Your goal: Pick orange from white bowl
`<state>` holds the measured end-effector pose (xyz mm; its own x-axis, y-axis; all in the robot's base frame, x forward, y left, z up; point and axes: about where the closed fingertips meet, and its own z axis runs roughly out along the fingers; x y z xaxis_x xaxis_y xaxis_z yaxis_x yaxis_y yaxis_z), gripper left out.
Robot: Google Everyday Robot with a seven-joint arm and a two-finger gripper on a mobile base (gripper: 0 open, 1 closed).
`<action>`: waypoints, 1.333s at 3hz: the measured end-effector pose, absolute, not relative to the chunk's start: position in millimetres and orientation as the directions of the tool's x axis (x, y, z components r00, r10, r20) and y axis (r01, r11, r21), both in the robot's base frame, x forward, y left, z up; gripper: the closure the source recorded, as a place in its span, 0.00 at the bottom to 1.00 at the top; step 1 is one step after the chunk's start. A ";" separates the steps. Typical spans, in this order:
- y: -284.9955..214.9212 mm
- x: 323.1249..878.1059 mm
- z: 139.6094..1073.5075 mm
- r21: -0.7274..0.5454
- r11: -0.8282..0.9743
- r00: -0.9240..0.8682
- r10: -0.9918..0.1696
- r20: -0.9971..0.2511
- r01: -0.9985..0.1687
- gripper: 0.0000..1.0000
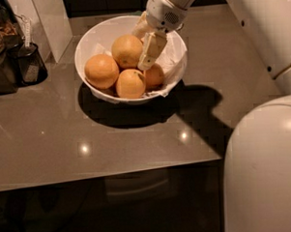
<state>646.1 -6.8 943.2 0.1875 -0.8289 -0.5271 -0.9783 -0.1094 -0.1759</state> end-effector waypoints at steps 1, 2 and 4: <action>5.4 650.9 943.3 -0.171 -0.129 0.202 -0.822 -0.533 -0.977 0.23; 13.3 653.8 946.9 -0.176 -0.136 0.211 -0.815 -0.540 -0.975 0.22; 33.3 651.6 950.0 -0.173 -0.172 0.240 -0.799 -0.552 -0.970 0.23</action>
Offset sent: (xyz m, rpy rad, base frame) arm 0.0035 0.0198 0.0120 0.0044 0.0210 0.0528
